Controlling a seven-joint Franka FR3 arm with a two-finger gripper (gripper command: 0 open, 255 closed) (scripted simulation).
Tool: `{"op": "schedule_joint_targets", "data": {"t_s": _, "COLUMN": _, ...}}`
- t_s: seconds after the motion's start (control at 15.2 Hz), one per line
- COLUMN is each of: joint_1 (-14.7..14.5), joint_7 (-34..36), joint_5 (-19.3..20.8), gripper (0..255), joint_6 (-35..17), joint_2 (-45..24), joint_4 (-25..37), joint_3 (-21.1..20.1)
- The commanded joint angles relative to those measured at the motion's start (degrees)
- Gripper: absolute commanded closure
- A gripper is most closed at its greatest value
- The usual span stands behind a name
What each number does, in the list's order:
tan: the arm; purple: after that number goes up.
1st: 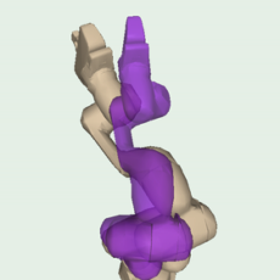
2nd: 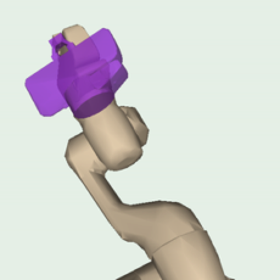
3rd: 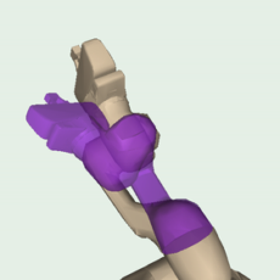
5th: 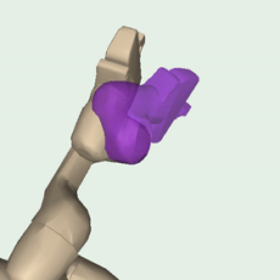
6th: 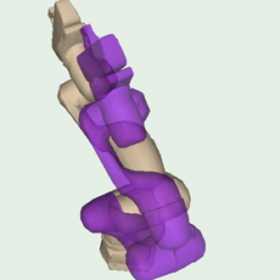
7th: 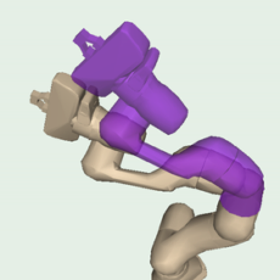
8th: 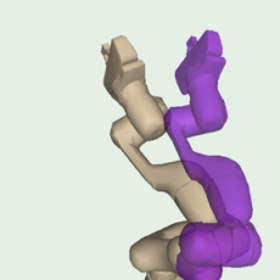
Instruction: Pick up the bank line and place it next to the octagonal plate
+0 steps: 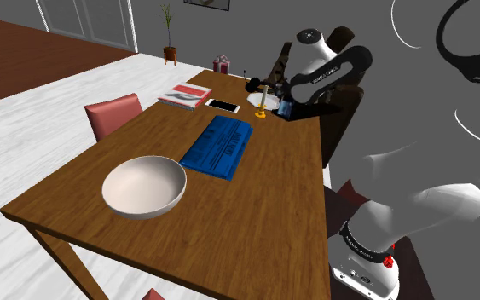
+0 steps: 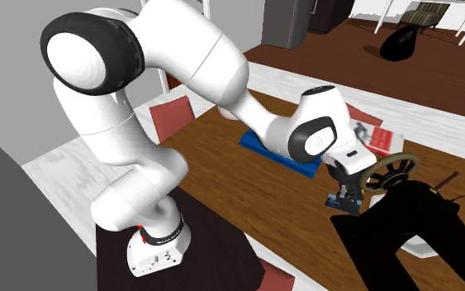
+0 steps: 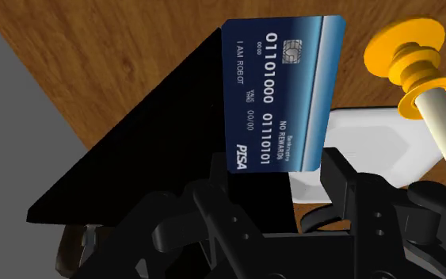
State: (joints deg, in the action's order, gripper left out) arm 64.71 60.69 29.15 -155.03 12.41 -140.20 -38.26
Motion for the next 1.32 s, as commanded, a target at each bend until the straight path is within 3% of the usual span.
{"op": "schedule_joint_targets", "data": {"t_s": 0.0, "joint_1": 3.2, "joint_7": 1.0, "joint_5": 4.3, "gripper": 255, "joint_6": 0.0, "joint_2": -4.8, "joint_4": 3.8, "joint_3": -0.6}}
{"op": "schedule_joint_targets", "data": {"t_s": 0.26, "joint_1": 5.8, "joint_7": 2.2, "joint_5": 11.3, "gripper": 255, "joint_6": 2.2, "joint_2": -13.9, "joint_4": 12.3, "joint_3": -0.4}}
{"op": "schedule_joint_targets", "data": {"t_s": 0.59, "joint_1": 5.6, "joint_7": 1.2, "joint_5": 16.9, "gripper": 255, "joint_6": 5.9, "joint_2": -24.8, "joint_4": 24.0, "joint_3": 1.4}}
{"op": "schedule_joint_targets", "data": {"t_s": 0.66, "joint_1": 5.3, "joint_7": 1.8, "joint_5": 16.3, "gripper": 0, "joint_6": 4.9, "joint_2": -22.2, "joint_4": 22.2, "joint_3": 0.7}}
{"op": "schedule_joint_targets", "data": {"t_s": 0.73, "joint_1": 5.3, "joint_7": 1.8, "joint_5": 16.3, "gripper": 0, "joint_6": 4.9, "joint_2": -22.2, "joint_4": 22.2, "joint_3": 0.7}}
{"op": "schedule_joint_targets", "data": {"t_s": 0.79, "joint_1": 2.5, "joint_7": 8.1, "joint_5": 21.9, "gripper": 0, "joint_6": 9.1, "joint_2": -20.5, "joint_4": 21.5, "joint_3": 1.3}}
{"op": "schedule_joint_targets", "data": {"t_s": 0.92, "joint_1": -2.8, "joint_7": 18.2, "joint_5": 30.8, "gripper": 0, "joint_6": 19.7, "joint_2": -18.8, "joint_4": 20.9, "joint_3": 0.9}}
{"op": "schedule_joint_targets", "data": {"t_s": 1.06, "joint_1": -7.0, "joint_7": 24.6, "joint_5": 36.5, "gripper": 0, "joint_6": 30.7, "joint_2": -19.5, "joint_4": 21.4, "joint_3": -1.0}}
{"op": "schedule_joint_targets", "data": {"t_s": 1.25, "joint_1": -6.7, "joint_7": 25.4, "joint_5": 38.5, "gripper": 0, "joint_6": 30.1, "joint_2": -21.4, "joint_4": 21.9, "joint_3": -0.3}}
